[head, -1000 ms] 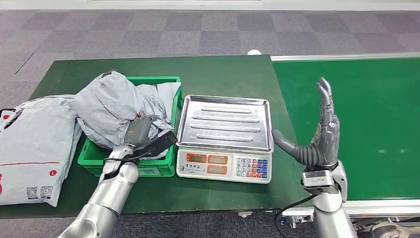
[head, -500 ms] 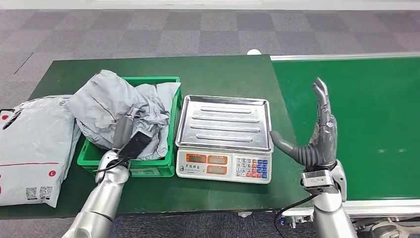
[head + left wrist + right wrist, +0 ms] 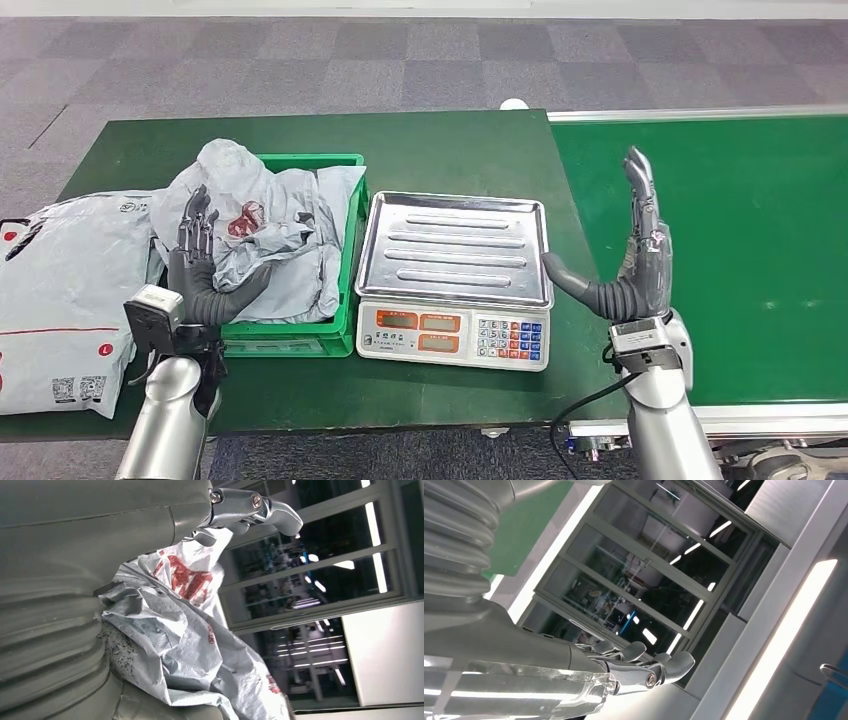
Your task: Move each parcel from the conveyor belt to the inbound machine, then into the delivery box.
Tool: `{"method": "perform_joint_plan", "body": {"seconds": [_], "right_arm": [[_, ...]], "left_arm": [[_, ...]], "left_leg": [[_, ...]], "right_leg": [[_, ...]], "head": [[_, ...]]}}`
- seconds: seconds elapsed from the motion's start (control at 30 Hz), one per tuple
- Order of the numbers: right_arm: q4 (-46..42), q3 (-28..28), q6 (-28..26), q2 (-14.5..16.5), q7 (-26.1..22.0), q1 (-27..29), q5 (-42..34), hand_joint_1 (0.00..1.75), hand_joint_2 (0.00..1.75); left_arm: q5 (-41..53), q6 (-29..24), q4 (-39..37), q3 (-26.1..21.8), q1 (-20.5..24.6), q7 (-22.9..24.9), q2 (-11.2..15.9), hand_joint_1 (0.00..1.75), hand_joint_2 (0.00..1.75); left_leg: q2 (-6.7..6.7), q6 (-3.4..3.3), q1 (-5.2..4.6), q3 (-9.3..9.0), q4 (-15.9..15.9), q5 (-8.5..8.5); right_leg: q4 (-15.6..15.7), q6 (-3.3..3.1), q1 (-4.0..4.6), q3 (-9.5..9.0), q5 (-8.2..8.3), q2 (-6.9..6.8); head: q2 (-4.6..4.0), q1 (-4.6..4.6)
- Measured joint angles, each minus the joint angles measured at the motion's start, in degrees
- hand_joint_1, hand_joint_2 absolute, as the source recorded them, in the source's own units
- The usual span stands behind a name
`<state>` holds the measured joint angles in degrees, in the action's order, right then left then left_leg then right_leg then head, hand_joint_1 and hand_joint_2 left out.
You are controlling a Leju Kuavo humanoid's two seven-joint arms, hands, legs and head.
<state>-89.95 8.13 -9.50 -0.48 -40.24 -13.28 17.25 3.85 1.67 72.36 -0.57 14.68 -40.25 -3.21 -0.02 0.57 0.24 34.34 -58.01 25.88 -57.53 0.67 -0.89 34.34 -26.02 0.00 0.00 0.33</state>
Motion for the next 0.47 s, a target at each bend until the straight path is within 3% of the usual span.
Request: {"method": "perform_joint_plan", "body": {"seconds": [0.47], "right_arm": [[1.4,0.0,0.1,0.0,0.0,-0.7,0.1,0.0,1.75]], "left_arm": [[-0.9,1.6,5.6,0.9,-1.6,0.0,0.3,0.0,1.75]], "left_leg": [[-0.02,0.0,0.0,0.02,0.0,0.0]], "right_leg": [[0.0,0.0,0.01,0.02,0.0,-0.02]], "head": [[0.0,0.0]]}}
